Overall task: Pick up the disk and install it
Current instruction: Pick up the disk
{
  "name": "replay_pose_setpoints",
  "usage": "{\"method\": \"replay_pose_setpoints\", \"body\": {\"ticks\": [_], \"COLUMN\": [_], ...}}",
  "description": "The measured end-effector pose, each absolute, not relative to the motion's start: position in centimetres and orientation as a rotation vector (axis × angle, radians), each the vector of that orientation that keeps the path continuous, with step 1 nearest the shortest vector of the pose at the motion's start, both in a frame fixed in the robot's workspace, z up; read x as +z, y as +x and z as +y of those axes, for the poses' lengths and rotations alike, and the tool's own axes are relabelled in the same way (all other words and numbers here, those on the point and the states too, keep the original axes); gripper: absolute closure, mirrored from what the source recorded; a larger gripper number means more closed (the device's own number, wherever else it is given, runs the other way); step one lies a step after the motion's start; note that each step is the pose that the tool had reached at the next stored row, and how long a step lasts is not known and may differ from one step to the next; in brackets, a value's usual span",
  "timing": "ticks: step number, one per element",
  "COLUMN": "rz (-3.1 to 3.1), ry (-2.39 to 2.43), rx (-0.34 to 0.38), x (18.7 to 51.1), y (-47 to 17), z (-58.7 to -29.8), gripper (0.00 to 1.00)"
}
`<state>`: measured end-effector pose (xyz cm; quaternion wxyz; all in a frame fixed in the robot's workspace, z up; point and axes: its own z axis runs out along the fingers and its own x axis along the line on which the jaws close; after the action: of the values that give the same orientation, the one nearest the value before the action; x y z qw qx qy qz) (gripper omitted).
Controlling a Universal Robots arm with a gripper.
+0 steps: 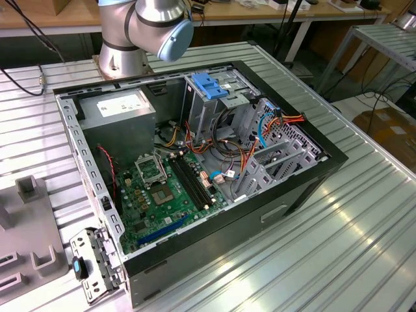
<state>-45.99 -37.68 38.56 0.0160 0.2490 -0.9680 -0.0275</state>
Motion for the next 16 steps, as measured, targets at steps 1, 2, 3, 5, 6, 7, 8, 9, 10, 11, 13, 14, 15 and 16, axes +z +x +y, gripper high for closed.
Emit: {"method": "replay_pose_setpoints", "body": {"ticks": [1,2,3,5,6,7,8,9,10,11,13,14,15,16], "rz": [-3.004,-2.995,-2.988,-2.972,-2.964,-2.949,-2.931,-2.918,-2.908,-2.887,-2.861,-2.846,-2.835,-2.822], "ry": [0.797,0.829,0.851,0.904,0.928,0.971,1.022,1.057,1.083,1.135,1.196,1.230,1.255,1.281], "rx": [-0.085,-0.085,-0.084,-0.083,-0.083,-0.082,-0.081,-0.080,-0.080,-0.079,-0.077,-0.077,-0.076,-0.075], "x": [38.56,38.55,38.55,38.54,38.54,38.53,38.51,38.50,38.49,38.46,38.43,38.42,38.41,38.39], "y": [-45.99,-45.99,-45.99,-45.99,-45.99,-45.99,-45.99,-45.99,-45.99,-45.99,-45.99,-45.99,-45.99,-45.99], "z": [-37.68,-37.68,-37.68,-37.68,-37.68,-37.68,-37.68,-37.68,-37.68,-37.68,-37.68,-37.68,-37.68,-37.68], "gripper": [0.90,0.90,0.90,0.90,0.90,0.90,0.90,0.90,0.90,0.90,0.90,0.90,0.90,0.90]}}
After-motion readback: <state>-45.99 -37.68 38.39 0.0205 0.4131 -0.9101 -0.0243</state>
